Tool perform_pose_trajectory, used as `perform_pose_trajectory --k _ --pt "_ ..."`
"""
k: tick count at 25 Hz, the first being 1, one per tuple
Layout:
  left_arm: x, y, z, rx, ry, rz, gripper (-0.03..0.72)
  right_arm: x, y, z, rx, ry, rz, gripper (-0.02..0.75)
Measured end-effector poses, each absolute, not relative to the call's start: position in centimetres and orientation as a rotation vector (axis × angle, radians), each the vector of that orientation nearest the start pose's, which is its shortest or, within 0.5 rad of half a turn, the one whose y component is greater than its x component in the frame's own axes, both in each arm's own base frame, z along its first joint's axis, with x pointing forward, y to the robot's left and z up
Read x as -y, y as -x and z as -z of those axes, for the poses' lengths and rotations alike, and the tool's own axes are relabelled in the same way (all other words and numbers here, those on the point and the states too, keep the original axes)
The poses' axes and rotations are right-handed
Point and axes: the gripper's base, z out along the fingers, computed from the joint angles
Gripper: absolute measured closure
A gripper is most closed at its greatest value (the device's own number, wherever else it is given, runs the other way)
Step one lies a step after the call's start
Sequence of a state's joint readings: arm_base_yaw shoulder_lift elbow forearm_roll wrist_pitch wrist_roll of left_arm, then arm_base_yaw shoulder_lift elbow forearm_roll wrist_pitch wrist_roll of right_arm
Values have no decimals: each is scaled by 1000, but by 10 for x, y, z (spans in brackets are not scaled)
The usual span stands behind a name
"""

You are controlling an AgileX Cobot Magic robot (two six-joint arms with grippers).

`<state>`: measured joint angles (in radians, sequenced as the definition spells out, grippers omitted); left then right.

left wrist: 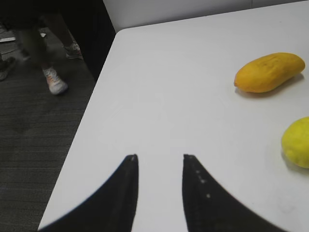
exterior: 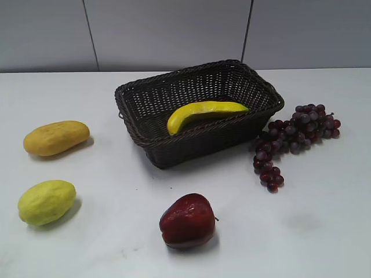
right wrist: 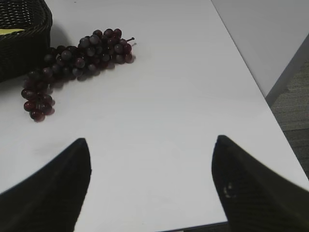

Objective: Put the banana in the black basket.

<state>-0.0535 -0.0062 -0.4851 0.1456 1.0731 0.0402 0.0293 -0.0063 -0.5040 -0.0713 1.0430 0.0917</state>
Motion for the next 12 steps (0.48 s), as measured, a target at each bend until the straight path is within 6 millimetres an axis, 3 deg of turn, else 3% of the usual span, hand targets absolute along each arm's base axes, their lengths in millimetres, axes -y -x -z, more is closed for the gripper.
perform_pose_trajectory --k 12 --pt "-12 4 -273 -2059 -89 -167 458 6 6 -280 -2013 -66 8 145"
